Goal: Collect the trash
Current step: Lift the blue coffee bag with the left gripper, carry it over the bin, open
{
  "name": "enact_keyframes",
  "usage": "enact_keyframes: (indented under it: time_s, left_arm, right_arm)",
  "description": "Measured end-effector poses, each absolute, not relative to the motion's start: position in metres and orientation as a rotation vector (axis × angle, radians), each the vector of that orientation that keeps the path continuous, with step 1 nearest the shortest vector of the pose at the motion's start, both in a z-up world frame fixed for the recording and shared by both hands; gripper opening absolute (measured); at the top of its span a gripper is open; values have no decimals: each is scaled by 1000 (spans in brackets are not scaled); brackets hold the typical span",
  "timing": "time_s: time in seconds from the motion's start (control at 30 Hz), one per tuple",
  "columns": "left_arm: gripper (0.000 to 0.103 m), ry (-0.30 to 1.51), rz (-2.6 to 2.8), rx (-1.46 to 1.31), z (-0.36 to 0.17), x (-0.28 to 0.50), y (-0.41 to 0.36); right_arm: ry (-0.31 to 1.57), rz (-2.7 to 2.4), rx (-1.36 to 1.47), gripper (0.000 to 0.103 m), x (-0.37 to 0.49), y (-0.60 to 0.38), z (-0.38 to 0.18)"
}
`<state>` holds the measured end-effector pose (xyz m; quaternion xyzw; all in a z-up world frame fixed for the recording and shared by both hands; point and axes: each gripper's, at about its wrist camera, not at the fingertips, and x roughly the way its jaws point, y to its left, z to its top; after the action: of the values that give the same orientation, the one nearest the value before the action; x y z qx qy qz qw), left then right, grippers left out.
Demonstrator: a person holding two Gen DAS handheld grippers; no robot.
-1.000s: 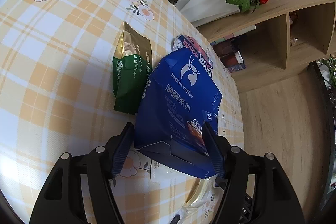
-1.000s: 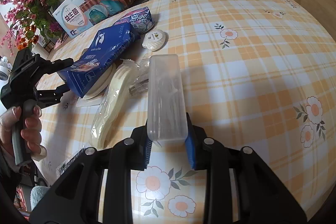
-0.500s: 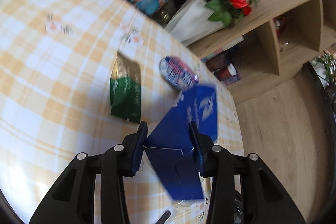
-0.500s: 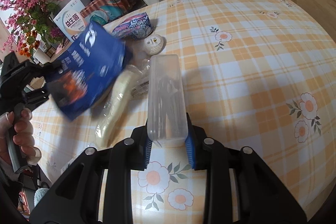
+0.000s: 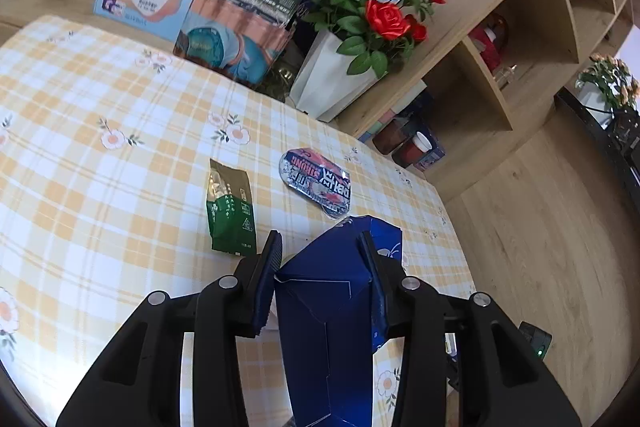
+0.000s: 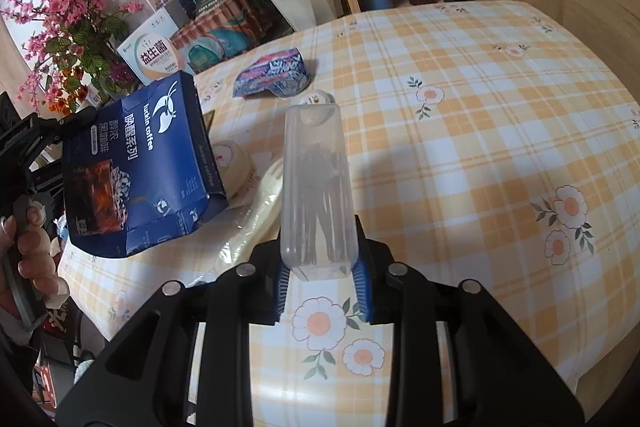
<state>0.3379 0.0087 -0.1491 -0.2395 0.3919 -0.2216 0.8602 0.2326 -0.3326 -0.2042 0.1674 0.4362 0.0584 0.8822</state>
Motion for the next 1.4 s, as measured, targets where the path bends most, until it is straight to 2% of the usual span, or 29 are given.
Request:
enact_keyframes:
  time_s: [0.4, 0.8, 1.4]
  left_arm:
    - [38, 756, -456, -374, -90, 279, 23]
    - [38, 744, -489, -290, -63, 201, 24]
    - [38, 762, -526, -169, -80, 80, 5]
  right_arm:
    - [840, 155, 323, 30, 198, -320, -160]
    - [788, 176, 320, 30, 147, -315, -123]
    - [708, 178, 311, 30, 75, -316, -84]
